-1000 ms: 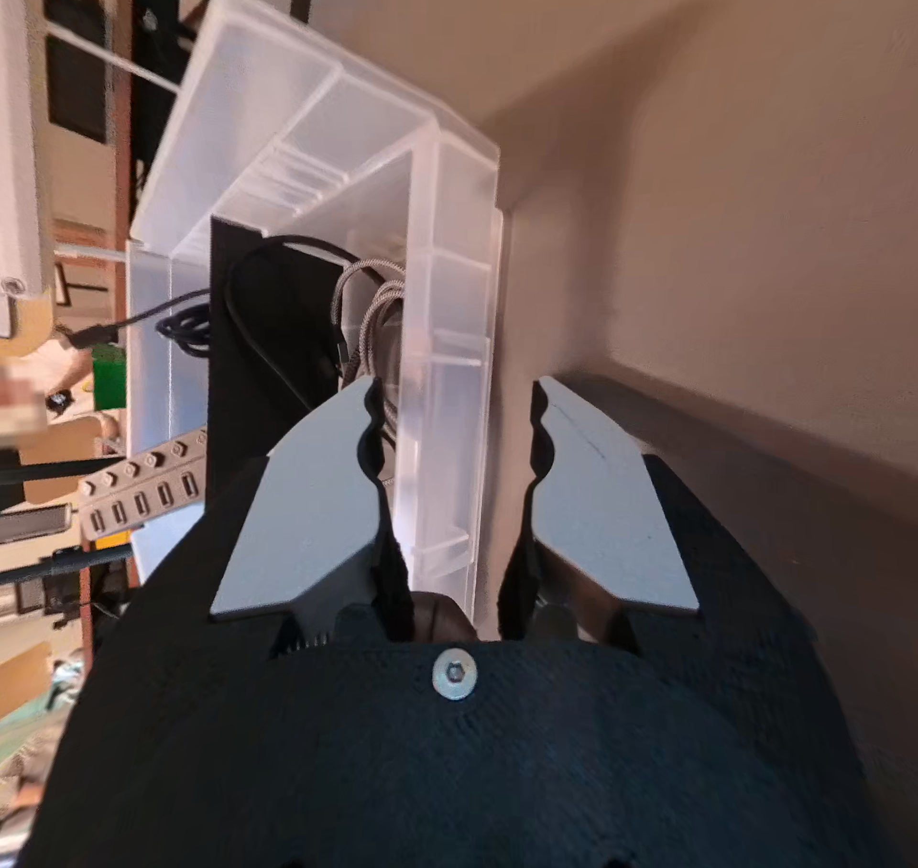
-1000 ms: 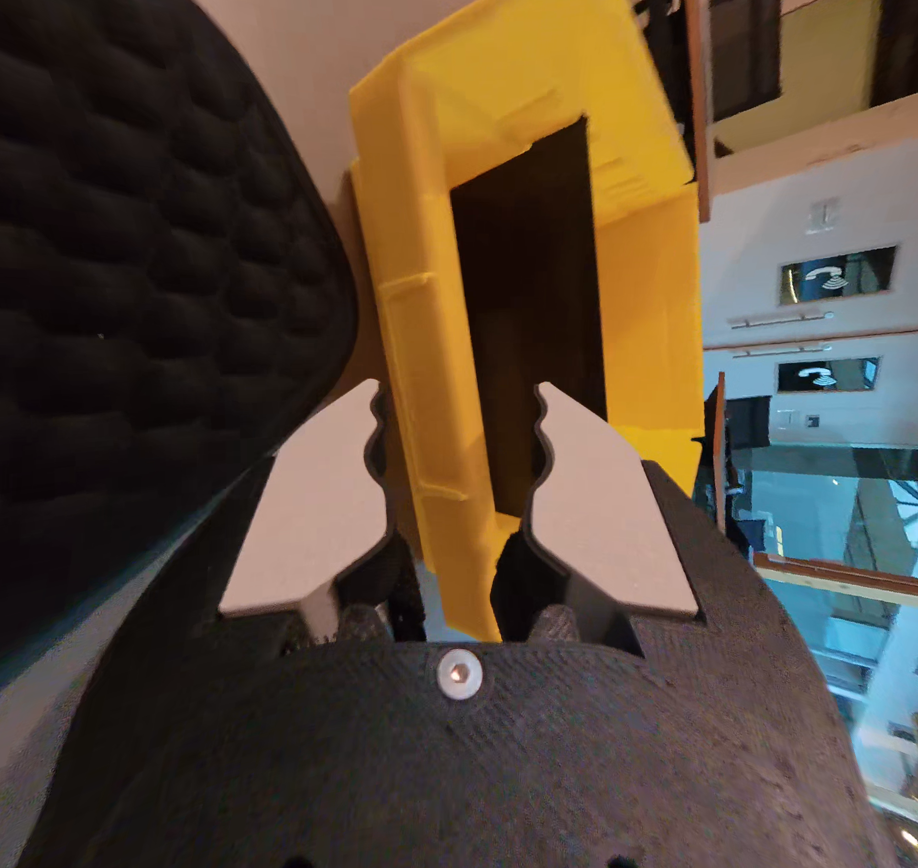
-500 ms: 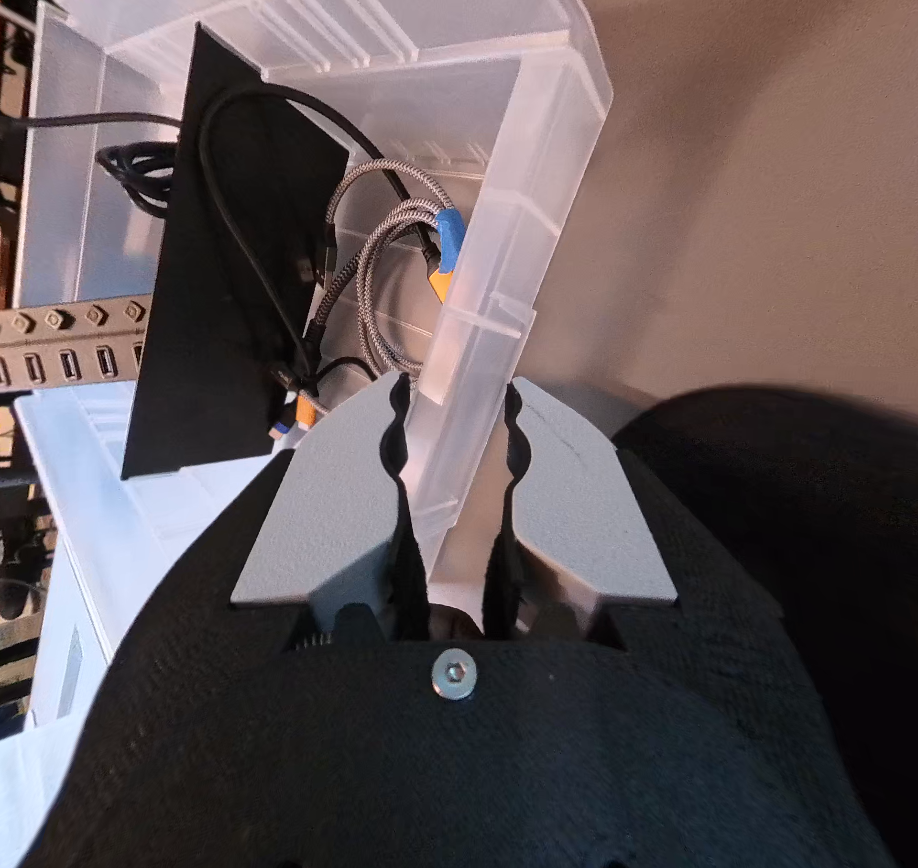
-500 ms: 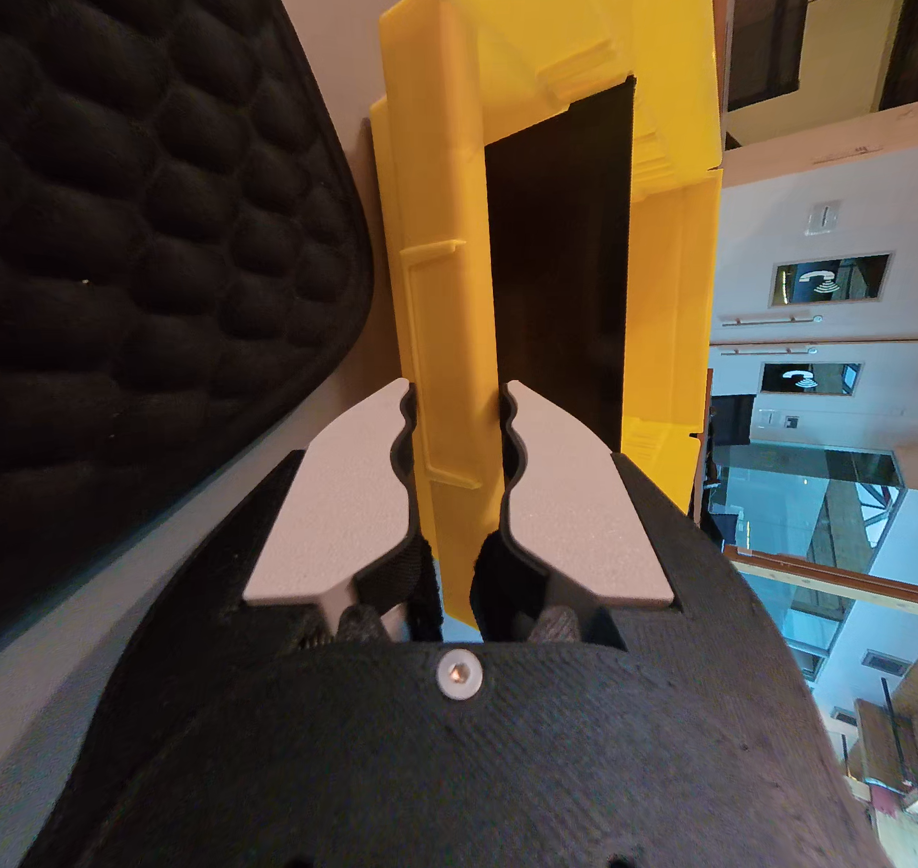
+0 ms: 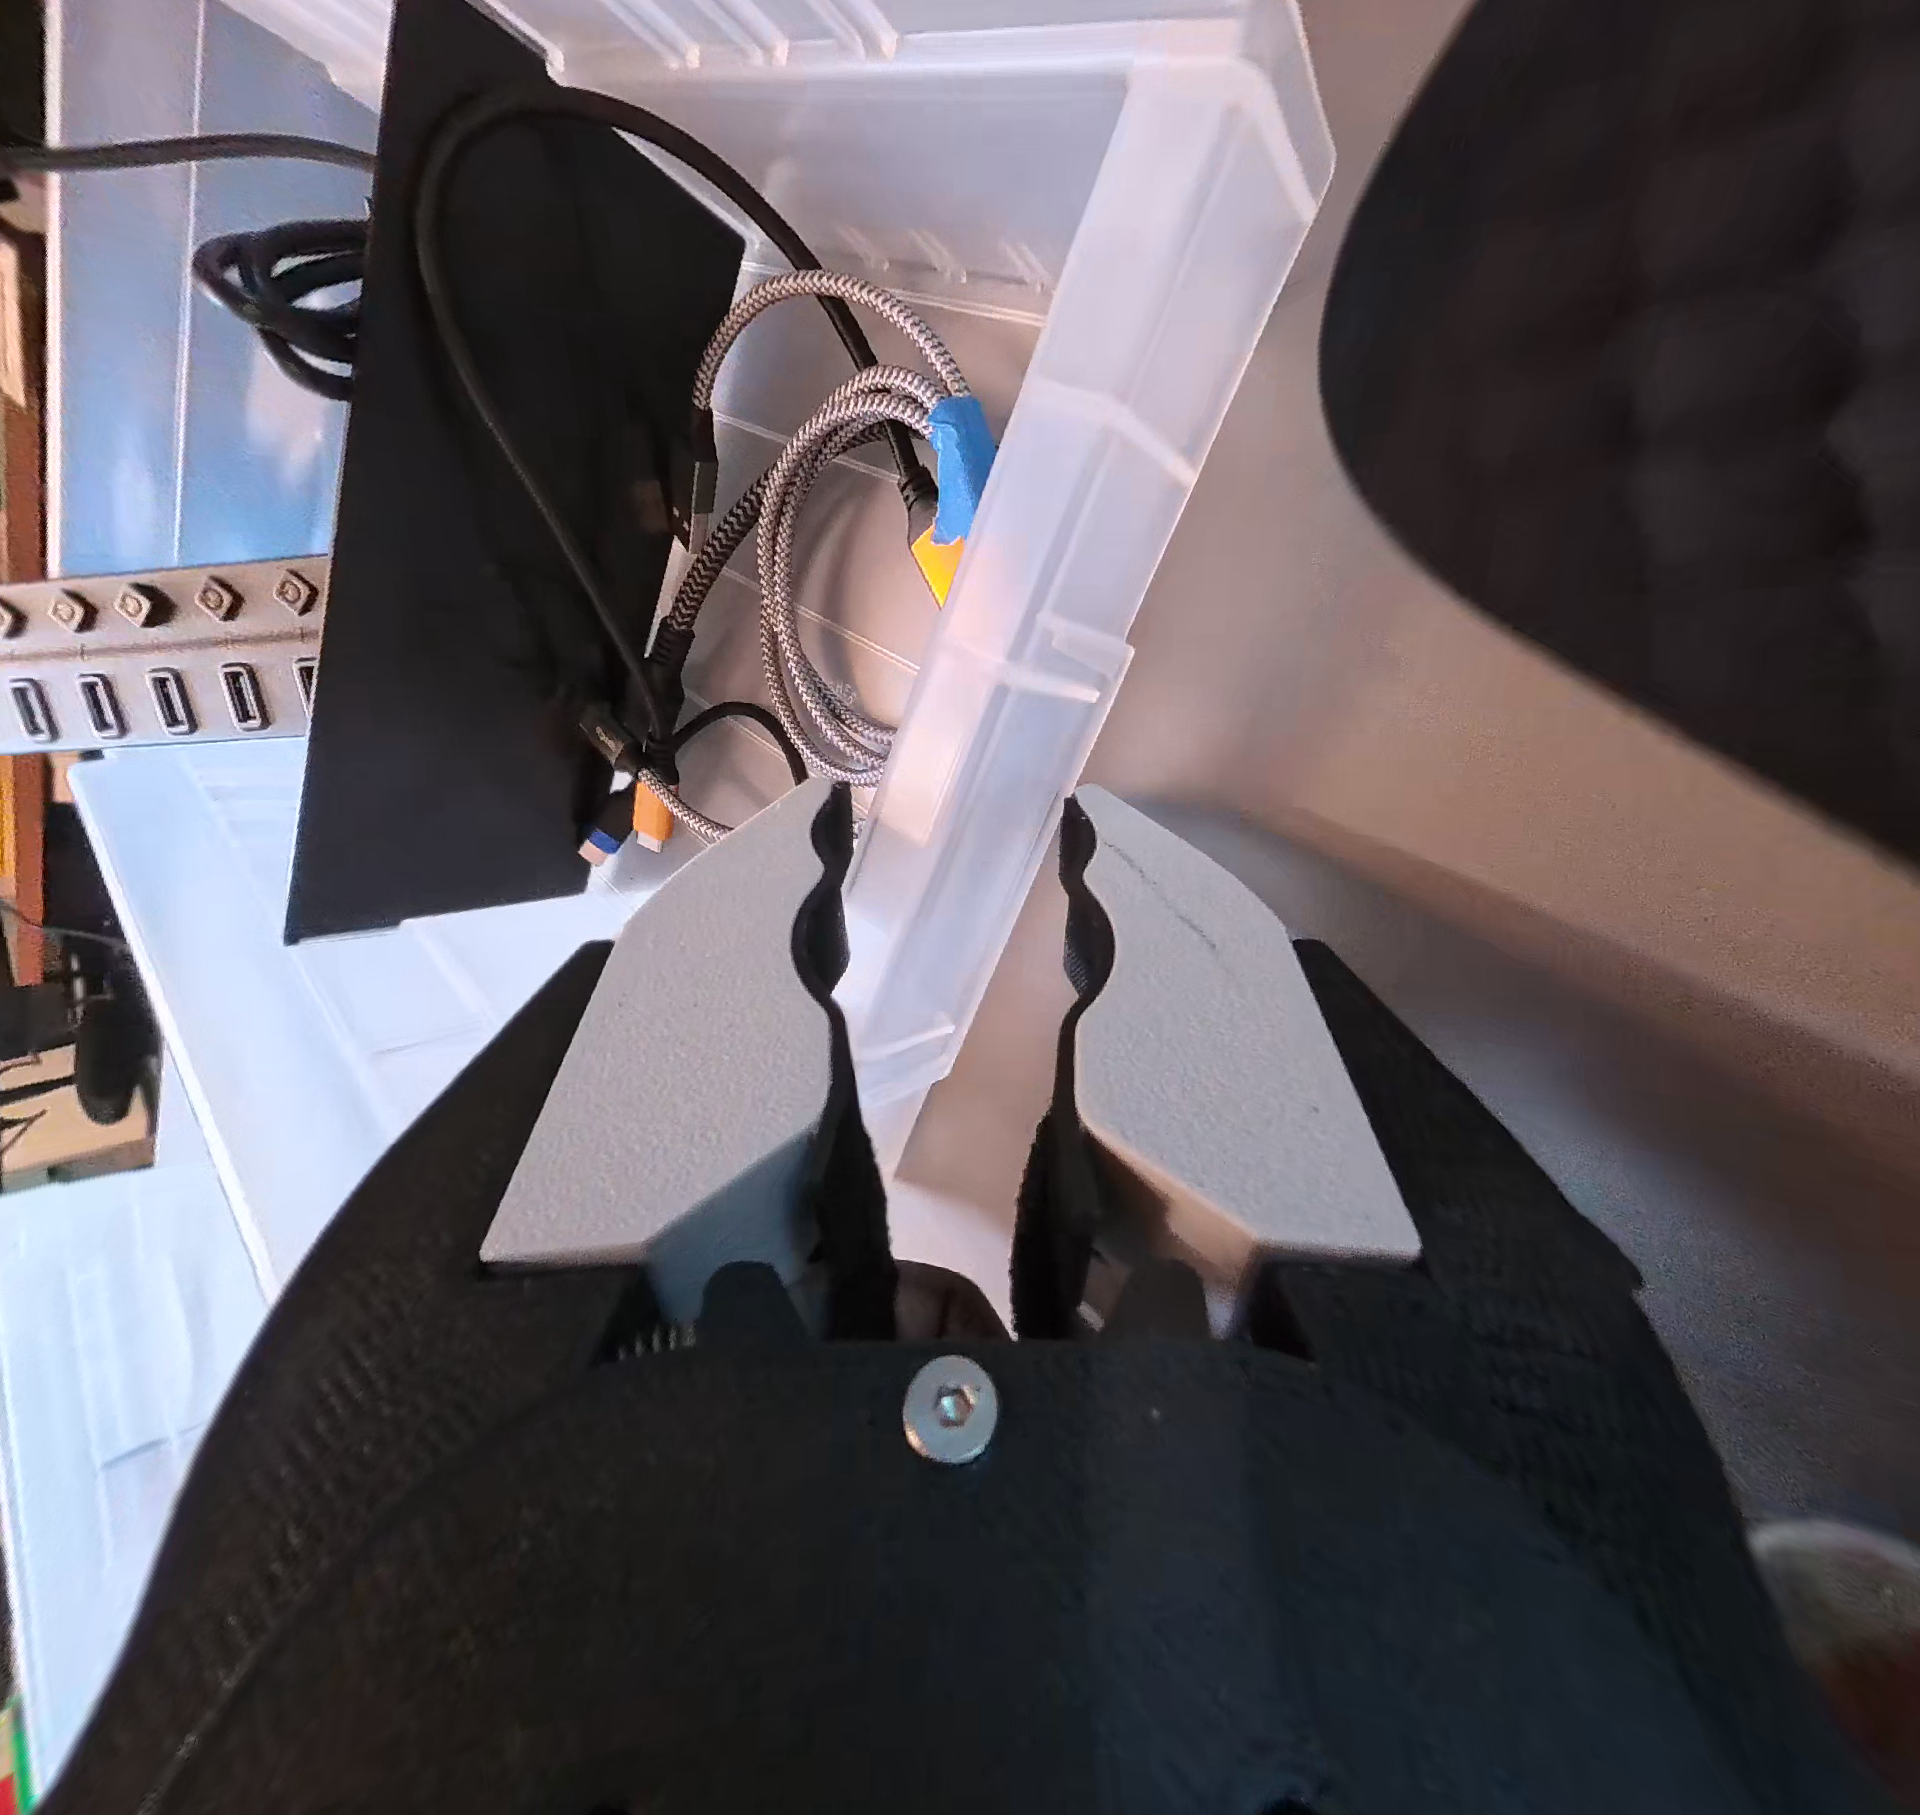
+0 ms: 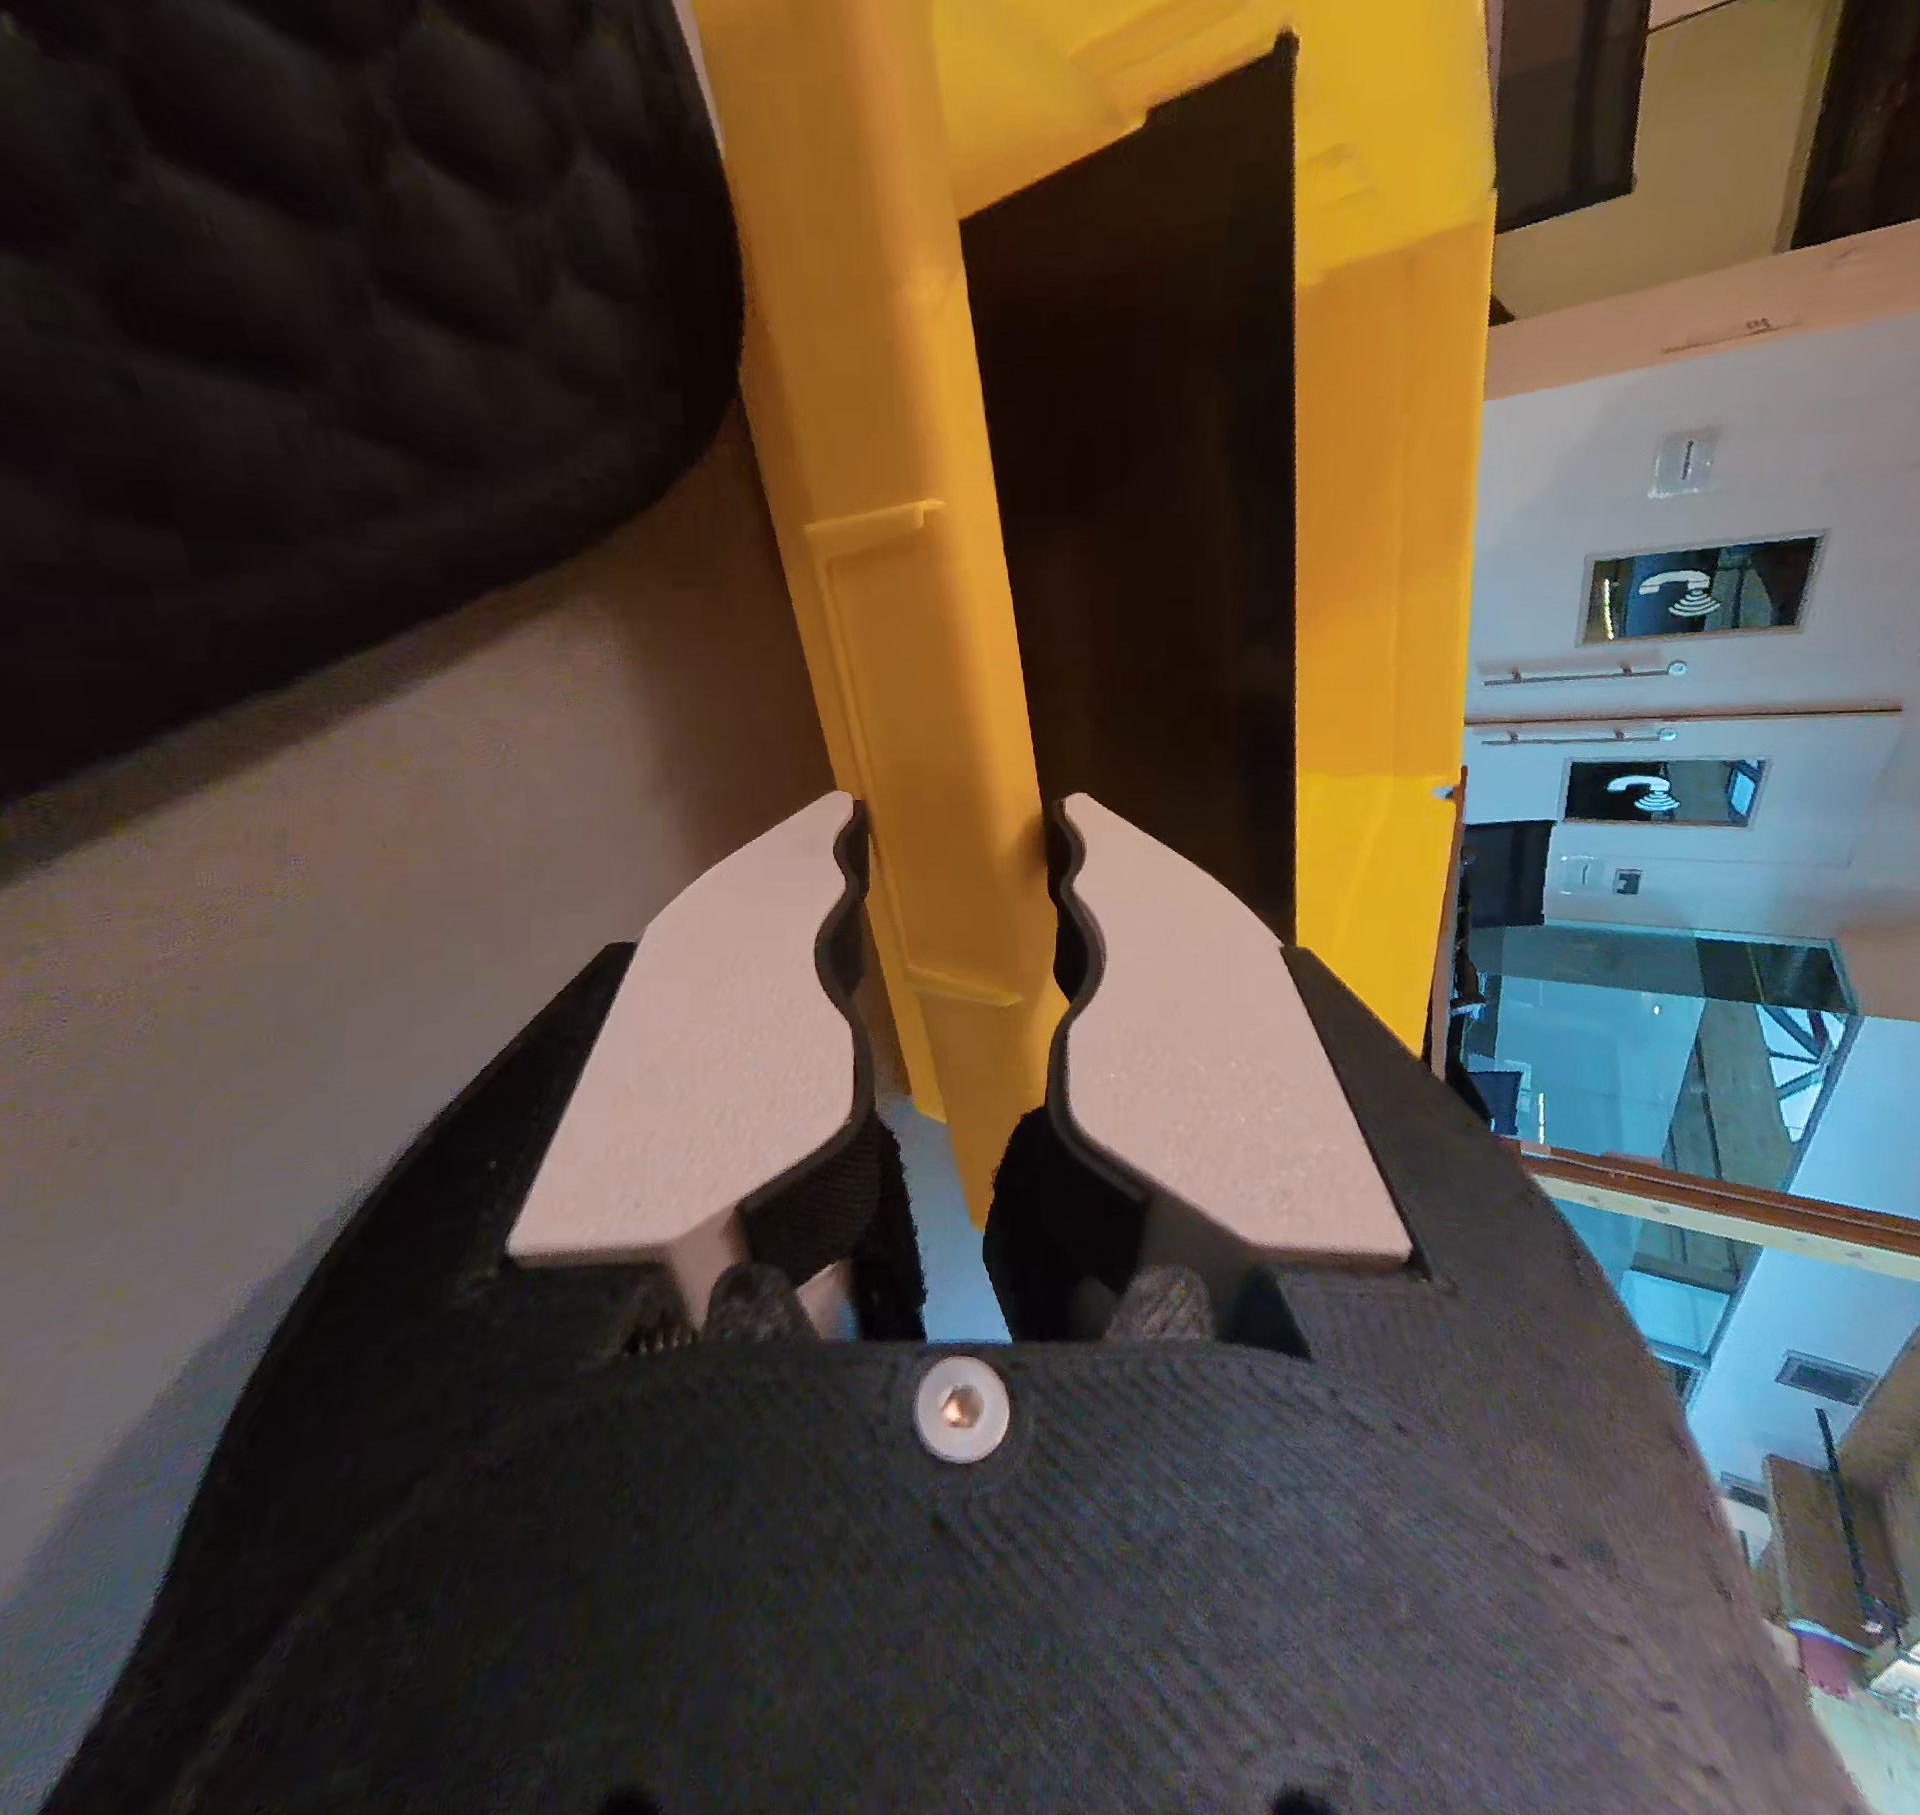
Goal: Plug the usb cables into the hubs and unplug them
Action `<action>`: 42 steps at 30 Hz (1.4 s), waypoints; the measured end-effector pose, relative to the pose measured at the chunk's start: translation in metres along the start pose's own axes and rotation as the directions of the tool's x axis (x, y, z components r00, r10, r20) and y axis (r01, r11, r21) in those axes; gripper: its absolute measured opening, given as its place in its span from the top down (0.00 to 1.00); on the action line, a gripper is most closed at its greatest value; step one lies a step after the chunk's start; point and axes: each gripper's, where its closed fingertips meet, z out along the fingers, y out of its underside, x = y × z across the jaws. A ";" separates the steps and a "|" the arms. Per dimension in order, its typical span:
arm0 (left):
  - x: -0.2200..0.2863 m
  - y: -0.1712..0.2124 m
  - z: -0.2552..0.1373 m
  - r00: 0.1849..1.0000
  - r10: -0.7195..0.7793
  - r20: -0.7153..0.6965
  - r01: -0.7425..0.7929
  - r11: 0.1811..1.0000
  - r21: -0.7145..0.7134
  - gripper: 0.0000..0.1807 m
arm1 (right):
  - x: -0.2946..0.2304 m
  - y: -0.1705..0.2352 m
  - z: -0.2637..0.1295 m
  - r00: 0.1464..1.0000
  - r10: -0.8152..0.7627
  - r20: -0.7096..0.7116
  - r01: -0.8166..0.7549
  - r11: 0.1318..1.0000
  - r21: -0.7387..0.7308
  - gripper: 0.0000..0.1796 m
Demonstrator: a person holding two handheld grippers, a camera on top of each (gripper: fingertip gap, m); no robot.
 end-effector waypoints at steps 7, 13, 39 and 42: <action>0.008 0.064 -0.042 0.992 0.113 -0.054 -0.115 0.993 -0.028 0.80 | 0.004 0.021 -0.013 0.998 0.059 -0.024 -0.058 0.998 0.018 0.82; 0.027 0.087 -0.072 0.982 0.162 -0.099 -0.163 0.987 0.001 0.80 | 0.005 0.029 -0.019 0.997 0.075 -0.018 -0.076 0.997 -0.006 0.83; -0.162 0.065 0.012 0.341 -0.931 0.133 0.932 0.353 0.085 0.58 | 0.056 -0.071 -0.092 0.912 0.403 0.079 -0.387 0.778 0.496 0.70; -0.158 0.071 0.026 0.347 -0.927 0.142 0.936 0.351 0.002 0.61 | 0.057 -0.071 -0.091 0.912 0.403 0.069 -0.381 0.775 0.504 0.70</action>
